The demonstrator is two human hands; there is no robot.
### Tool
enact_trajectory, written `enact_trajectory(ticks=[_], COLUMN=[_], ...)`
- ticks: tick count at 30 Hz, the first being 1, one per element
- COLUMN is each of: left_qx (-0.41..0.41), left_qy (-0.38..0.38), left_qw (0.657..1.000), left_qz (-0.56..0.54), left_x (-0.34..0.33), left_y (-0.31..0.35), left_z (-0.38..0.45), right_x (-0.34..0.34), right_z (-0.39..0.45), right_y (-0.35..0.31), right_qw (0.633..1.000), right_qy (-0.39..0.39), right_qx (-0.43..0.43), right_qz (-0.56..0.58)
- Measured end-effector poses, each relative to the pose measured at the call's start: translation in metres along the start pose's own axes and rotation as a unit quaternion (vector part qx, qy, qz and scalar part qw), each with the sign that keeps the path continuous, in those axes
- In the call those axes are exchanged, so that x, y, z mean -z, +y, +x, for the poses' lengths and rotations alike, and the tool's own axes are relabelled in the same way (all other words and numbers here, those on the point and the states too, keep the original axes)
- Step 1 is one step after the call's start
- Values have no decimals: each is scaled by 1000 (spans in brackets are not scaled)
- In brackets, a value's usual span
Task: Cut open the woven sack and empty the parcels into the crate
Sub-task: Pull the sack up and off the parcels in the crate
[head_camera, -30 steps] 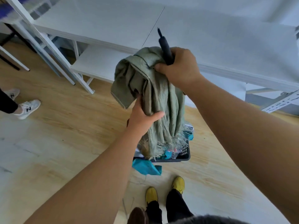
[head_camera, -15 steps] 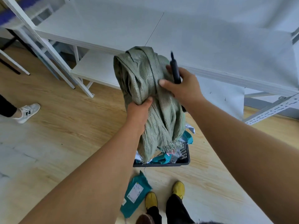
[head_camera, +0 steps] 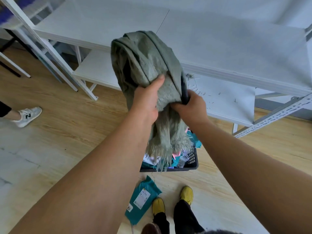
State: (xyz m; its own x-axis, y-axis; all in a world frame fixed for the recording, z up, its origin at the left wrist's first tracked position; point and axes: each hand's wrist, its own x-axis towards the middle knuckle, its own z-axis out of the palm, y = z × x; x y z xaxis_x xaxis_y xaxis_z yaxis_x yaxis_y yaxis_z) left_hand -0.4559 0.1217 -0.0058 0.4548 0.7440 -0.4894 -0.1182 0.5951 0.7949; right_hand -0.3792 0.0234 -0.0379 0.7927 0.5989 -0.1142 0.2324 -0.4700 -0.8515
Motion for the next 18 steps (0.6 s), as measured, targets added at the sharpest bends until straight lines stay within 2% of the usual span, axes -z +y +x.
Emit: enact_trajectory(ticks=[2,4,6,10,14,18], left_qx=[-53,-87,-81,-111,-105,-84], left_qy=[-34,-52,-54,-52,-60,-92], left_qw=[998,994,991,988,969,945], left_qz=[-8,50,91,95,217,302], left_x=[-3,-4,-1,7,22,44], left_y=[10,10,5,3,-7,-29], left_z=[-3,-5,-7,-3,-4,-1], right_x=[5,9,14,23,21,24], right_z=[8,13,16,27,33,33], right_y=[-8,-11,-13,-30,-23,-28], right_qw=[998,999,998,998,996,999], right_qy=[40,13,-6,21,-43,-19], right_qx=[34,40,29,58,44,44], right_qz=[20,-15,-49,17,-66,-4])
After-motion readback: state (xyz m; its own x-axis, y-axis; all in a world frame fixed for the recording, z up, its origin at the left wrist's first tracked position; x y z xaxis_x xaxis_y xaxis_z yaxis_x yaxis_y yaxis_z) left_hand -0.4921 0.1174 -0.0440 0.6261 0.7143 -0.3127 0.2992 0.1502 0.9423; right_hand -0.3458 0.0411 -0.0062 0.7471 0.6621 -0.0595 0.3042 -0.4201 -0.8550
